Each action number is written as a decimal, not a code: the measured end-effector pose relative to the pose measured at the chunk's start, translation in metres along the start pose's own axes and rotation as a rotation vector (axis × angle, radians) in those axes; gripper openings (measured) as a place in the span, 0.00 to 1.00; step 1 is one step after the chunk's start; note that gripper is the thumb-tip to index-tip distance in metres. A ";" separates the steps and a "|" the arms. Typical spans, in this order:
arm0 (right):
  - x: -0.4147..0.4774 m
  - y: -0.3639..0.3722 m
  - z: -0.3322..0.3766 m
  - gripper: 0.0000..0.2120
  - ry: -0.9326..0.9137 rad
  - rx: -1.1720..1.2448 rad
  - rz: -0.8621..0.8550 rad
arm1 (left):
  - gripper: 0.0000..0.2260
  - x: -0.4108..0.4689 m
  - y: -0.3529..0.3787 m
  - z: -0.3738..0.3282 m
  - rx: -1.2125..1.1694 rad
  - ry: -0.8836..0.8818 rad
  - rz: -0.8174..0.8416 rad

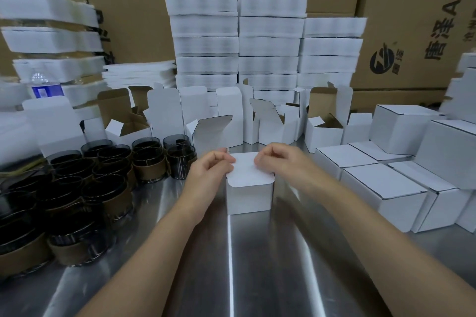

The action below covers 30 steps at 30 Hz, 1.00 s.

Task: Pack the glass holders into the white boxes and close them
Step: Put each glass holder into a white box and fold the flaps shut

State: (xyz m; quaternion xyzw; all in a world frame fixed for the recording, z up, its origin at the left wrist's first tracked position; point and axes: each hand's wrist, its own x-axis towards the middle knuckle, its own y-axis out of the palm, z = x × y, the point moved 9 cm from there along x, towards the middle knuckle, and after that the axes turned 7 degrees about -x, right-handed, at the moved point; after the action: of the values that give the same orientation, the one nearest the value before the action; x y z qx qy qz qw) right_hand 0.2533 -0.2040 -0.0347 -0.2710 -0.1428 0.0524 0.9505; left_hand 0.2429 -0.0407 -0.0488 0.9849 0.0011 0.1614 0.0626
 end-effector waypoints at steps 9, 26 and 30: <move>-0.010 0.016 0.008 0.26 -0.133 -0.141 0.216 | 0.07 -0.011 0.018 -0.015 0.222 0.136 0.156; -0.007 0.009 0.010 0.19 -0.169 -0.188 0.155 | 0.16 -0.011 0.021 -0.010 0.358 0.171 0.191; -0.007 0.007 0.009 0.18 -0.164 -0.141 0.135 | 0.15 -0.012 0.022 -0.014 0.301 0.161 0.211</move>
State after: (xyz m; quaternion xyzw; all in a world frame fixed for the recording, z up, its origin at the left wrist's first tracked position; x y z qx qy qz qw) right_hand 0.2437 -0.1949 -0.0332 -0.3411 -0.2047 0.1279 0.9085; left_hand 0.2269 -0.0614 -0.0369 0.9617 -0.0731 0.2432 -0.1029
